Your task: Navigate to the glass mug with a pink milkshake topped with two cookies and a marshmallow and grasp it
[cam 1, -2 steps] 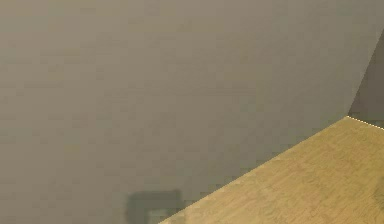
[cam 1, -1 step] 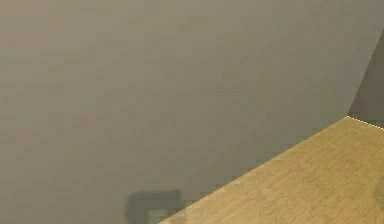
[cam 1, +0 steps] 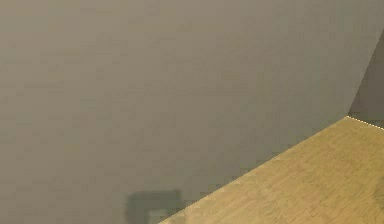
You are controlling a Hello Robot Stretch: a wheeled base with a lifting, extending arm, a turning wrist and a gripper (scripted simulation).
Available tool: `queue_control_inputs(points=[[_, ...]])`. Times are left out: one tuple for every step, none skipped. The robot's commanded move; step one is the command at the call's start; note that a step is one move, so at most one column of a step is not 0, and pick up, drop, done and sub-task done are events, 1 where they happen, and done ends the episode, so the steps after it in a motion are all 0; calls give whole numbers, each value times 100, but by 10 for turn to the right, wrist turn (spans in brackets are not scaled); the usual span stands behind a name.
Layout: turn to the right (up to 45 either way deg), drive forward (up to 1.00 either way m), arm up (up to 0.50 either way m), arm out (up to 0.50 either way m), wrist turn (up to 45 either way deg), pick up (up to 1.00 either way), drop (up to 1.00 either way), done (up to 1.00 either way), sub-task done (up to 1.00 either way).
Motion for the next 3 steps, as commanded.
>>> queue_control_inputs(points=[[0, 0, 0, 50, 0, 0, 0, 0, 0], [0, 0, 0, 0, 450, 0, 0, 0, 0], [0, 0, 0, 0, 450, 0, 0, 0, 0]])
